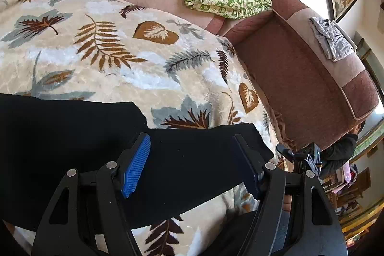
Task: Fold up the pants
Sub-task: 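Close the right gripper on the folded pants edge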
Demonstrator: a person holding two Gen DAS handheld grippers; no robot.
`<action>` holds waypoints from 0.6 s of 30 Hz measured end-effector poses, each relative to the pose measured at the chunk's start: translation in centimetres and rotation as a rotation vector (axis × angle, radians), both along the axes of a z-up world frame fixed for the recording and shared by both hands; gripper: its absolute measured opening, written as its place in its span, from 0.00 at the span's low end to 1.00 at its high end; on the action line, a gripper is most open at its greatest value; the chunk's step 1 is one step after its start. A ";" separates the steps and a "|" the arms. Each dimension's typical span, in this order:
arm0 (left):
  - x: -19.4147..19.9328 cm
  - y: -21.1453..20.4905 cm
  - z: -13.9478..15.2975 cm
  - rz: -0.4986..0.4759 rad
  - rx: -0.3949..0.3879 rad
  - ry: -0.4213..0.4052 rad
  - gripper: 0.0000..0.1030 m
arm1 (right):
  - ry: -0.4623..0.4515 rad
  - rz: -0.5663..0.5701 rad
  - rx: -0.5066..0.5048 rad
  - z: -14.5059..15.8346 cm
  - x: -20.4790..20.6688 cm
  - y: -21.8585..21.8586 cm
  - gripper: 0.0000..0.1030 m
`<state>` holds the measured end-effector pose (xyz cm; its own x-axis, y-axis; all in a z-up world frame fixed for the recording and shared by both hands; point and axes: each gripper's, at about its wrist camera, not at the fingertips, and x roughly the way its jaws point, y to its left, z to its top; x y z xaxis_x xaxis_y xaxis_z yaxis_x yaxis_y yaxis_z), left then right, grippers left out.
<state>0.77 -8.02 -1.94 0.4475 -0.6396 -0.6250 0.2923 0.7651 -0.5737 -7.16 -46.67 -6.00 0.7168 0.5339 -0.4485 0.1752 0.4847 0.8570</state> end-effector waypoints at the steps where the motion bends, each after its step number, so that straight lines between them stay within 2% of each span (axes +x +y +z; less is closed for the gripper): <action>1: -0.1 0.0 0.0 0.000 0.002 0.000 0.68 | -0.006 -0.016 -0.002 -0.1 -0.2 -0.1 0.73; 3: -0.1 0.0 -0.1 0.001 0.007 -0.001 0.68 | 0.007 -0.047 -0.020 -0.4 -0.6 -0.3 0.59; 4: -0.1 0.0 -0.2 0.002 0.013 0.003 0.68 | 0.017 -0.063 -0.025 -0.6 -0.8 -0.4 0.49; 6: 0.0 -0.1 -0.3 0.001 0.023 0.010 0.68 | 0.021 -0.097 -0.006 -1.2 -1.4 -1.0 0.36; 8: 0.0 -0.2 -0.4 0.003 0.032 0.010 0.68 | 0.036 -0.113 0.033 -2.0 -1.7 -1.8 0.19; 10: 0.0 -0.1 -0.5 0.009 0.035 0.009 0.68 | 0.039 -0.118 0.066 -2.6 -2.0 -2.3 0.11; 12: 0.0 0.1 -0.5 0.019 0.035 0.008 0.68 | 0.025 -0.111 0.080 -2.8 -2.2 -2.5 0.09; 18: 0.1 0.6 -0.5 0.042 0.035 0.010 0.68 | 0.000 -0.094 0.034 -2.7 -2.3 -2.2 0.07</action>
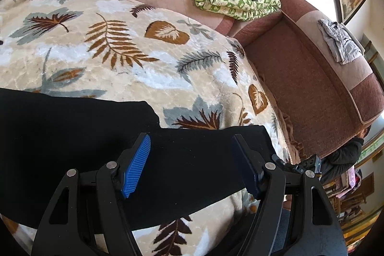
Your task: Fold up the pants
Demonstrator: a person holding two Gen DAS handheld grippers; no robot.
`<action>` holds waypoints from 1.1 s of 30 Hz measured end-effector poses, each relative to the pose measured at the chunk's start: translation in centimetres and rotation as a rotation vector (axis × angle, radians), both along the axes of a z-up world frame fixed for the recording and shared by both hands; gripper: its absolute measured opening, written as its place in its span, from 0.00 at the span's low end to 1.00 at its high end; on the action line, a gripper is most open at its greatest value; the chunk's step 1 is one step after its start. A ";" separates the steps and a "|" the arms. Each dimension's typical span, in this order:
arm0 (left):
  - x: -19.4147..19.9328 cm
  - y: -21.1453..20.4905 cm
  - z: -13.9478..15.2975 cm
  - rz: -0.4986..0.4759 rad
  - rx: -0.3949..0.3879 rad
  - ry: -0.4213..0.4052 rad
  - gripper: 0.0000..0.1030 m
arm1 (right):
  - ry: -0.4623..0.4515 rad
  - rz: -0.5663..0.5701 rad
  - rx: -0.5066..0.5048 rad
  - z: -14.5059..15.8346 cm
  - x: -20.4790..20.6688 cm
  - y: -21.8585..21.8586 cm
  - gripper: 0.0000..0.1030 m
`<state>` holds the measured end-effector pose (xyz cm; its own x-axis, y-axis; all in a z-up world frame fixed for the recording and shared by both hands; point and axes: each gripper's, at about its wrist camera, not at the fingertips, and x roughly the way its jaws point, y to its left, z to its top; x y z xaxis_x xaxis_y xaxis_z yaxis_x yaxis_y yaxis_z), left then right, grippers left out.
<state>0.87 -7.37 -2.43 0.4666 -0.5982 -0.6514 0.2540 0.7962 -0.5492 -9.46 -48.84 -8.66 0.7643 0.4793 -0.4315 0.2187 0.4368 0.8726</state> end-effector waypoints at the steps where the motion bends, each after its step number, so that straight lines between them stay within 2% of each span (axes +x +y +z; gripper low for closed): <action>1: 0.0 0.0 0.0 0.001 0.009 -0.003 0.68 | 0.001 0.002 -0.005 0.0 0.0 0.0 0.07; 10: -1.0 0.4 0.6 0.067 0.141 -0.072 0.68 | 0.028 -0.003 -0.028 0.0 0.2 0.4 0.06; 19: -0.7 0.4 0.2 0.076 0.173 -0.058 0.68 | 0.079 0.000 0.006 -0.1 0.9 0.0 0.06; 26: -0.4 0.8 -0.4 0.093 0.195 -0.035 0.68 | 0.090 -0.009 -0.018 0.1 1.0 0.1 0.06; 29: -0.3 2.3 -0.3 0.142 0.155 -0.029 0.68 | 0.104 -0.023 -0.068 1.7 1.5 0.8 0.08; 33: -0.5 6.8 0.0 0.321 -0.016 -0.025 0.68 | -0.023 0.086 -0.108 6.4 3.2 4.3 0.08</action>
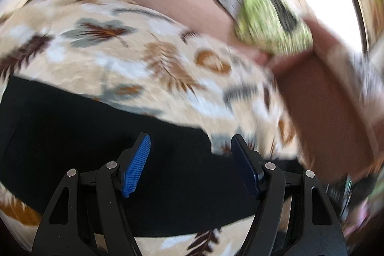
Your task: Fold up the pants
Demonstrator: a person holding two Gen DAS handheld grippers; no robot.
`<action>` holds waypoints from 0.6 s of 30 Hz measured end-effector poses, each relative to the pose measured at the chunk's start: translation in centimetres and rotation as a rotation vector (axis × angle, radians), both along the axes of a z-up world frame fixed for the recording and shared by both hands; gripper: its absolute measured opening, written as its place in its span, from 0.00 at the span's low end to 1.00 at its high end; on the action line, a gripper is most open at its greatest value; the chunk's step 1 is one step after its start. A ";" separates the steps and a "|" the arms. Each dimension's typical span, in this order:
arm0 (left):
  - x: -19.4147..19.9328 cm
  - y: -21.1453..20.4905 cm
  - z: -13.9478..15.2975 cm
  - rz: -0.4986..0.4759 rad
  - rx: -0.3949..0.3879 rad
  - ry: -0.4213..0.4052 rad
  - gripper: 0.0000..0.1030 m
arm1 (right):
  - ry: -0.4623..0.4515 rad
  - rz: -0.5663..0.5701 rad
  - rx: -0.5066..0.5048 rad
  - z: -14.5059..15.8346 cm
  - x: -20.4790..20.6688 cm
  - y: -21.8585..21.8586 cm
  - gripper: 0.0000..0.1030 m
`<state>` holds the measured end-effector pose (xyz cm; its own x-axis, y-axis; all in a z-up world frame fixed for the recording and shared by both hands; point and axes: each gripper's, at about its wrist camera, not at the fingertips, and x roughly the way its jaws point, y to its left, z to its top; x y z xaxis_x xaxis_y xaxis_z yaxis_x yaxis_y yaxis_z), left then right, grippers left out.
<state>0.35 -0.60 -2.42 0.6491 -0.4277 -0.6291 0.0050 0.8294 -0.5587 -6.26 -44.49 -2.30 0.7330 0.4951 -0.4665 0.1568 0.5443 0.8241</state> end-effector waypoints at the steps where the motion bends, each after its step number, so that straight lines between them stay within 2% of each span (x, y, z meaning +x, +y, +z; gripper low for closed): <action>1: -0.1 1.3 0.0 0.063 -0.043 -0.002 0.68 | -0.020 0.047 -0.016 1.0 0.5 1.4 0.08; 3: -0.3 3.0 -0.1 0.150 -0.101 -0.007 0.68 | -0.069 0.172 -0.032 2.9 2.0 5.3 0.08; 5: -0.5 3.8 -0.1 0.187 -0.129 -0.014 0.68 | -0.096 0.288 -0.026 3.8 3.4 9.7 0.08; 8: -0.4 4.0 -0.1 0.194 -0.129 -0.013 0.68 | -0.107 0.426 -0.005 3.5 4.8 15.7 0.08; 11: -0.1 4.0 -0.3 0.190 -0.128 -0.006 0.68 | -0.084 0.535 -0.034 2.0 5.9 21.0 0.08; 13: 0.0 4.0 -0.4 0.192 -0.130 -0.001 0.68 | -0.069 0.583 -0.043 0.8 6.2 23.3 0.08; 18: 0.2 4.3 -0.8 0.197 -0.140 0.017 0.68 | -0.038 0.648 -0.179 -1.2 6.4 26.2 0.08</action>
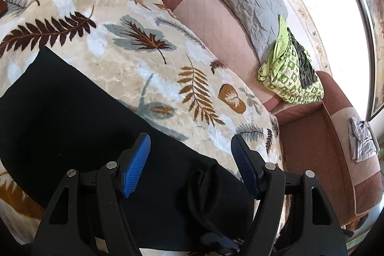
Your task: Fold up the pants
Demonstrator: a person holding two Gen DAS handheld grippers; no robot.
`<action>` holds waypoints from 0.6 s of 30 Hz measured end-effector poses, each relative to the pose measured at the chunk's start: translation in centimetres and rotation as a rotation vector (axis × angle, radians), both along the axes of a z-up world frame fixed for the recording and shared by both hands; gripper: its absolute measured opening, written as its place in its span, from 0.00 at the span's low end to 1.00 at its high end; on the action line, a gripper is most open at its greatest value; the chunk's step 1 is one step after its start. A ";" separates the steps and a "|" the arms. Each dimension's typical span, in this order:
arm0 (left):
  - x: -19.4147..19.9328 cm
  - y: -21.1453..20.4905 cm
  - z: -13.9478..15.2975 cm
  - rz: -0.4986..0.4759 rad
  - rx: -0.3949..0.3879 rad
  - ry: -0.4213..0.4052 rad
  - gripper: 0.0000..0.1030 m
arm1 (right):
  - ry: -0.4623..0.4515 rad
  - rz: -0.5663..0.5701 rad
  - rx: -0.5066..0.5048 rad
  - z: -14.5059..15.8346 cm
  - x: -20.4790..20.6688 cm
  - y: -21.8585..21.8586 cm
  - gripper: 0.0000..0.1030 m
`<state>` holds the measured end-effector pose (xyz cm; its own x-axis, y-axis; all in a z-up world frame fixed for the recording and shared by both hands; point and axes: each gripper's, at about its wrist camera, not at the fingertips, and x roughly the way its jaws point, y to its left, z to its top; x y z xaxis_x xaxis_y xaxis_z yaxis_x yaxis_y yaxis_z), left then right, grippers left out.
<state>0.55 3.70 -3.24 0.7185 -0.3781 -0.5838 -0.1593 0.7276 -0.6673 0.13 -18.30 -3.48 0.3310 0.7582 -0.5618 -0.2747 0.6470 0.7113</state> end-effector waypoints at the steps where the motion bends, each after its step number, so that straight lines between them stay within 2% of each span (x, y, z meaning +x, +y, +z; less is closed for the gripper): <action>1: 0.0 0.0 0.0 0.002 0.003 0.001 0.68 | -0.012 0.004 -0.025 -0.2 -0.1 0.2 0.08; 3: 0.3 -0.2 -0.1 0.007 0.013 0.009 0.68 | -0.071 0.015 -0.113 -0.2 -0.3 0.8 0.08; 6: 0.5 -0.4 -0.3 -0.001 0.020 0.019 0.68 | -0.096 0.016 -0.105 -0.5 -0.8 0.9 0.17; 8: 0.5 -0.6 -0.2 -0.011 0.021 0.015 0.68 | -0.079 0.026 -0.051 -0.1 -1.4 0.7 0.31; 11: 0.3 -1.1 0.1 -0.063 0.013 -0.013 0.68 | -0.021 0.093 0.086 1.2 -2.6 0.1 0.32; 12: 0.3 -1.7 0.3 -0.100 0.013 -0.027 0.68 | -0.024 0.101 0.094 1.8 -3.1 -0.3 0.32; 13: 0.4 -2.6 0.6 -0.159 0.026 -0.043 0.68 | -0.041 0.103 0.064 2.7 -3.7 -0.9 0.32; 17: 0.7 -8.5 1.3 -0.430 0.141 -0.072 0.68 | -0.160 0.070 -0.282 5.9 -4.4 -5.5 0.32; 18: 1.0 -9.9 1.5 -0.480 0.166 -0.079 0.68 | -0.199 0.089 -0.333 6.1 -4.2 -6.7 0.32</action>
<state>1.50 -6.20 -1.77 0.5315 -0.5826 -0.6149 0.2649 0.8038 -0.5327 -4.09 -25.01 2.64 0.3993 0.5759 -0.7134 -0.4514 0.8007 0.3937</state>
